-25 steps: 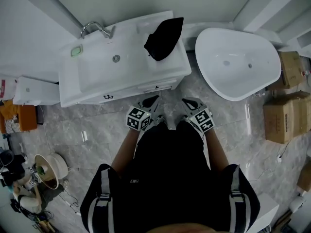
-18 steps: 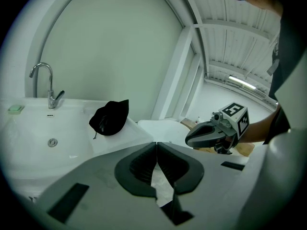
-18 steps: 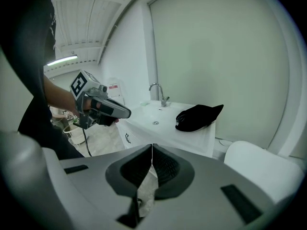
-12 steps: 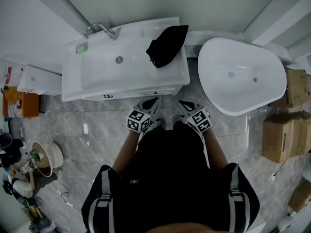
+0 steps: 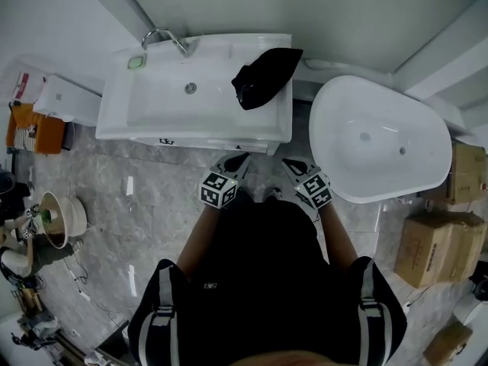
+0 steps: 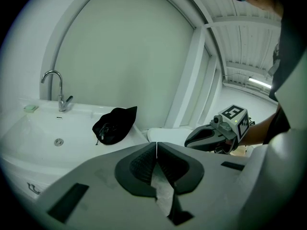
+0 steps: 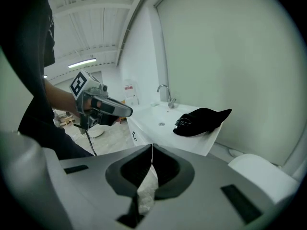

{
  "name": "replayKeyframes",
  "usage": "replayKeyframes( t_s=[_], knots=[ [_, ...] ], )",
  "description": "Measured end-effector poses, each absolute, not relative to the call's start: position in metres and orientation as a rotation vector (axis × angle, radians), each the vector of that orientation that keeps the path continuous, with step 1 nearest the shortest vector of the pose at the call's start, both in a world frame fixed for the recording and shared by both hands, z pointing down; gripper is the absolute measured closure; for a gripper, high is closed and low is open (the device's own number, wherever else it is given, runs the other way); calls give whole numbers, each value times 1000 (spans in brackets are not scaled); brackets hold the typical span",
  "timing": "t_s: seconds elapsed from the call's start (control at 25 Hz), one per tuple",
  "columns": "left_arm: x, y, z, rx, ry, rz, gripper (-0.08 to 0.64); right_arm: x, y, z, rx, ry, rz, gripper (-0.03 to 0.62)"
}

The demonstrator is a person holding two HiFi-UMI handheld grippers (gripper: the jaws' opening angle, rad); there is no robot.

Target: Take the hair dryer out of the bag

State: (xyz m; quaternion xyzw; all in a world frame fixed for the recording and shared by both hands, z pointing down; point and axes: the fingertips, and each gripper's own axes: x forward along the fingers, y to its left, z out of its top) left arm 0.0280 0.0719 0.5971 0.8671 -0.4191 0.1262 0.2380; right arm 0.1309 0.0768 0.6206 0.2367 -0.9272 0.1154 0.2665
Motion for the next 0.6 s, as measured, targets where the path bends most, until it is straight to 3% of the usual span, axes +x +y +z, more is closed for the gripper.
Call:
replayKeyframes(
  t_s=[0.6],
  knots=[
    [12,29,606,2346,-1168,342,543,117,35,625,612,-2491,315,532]
  ],
)
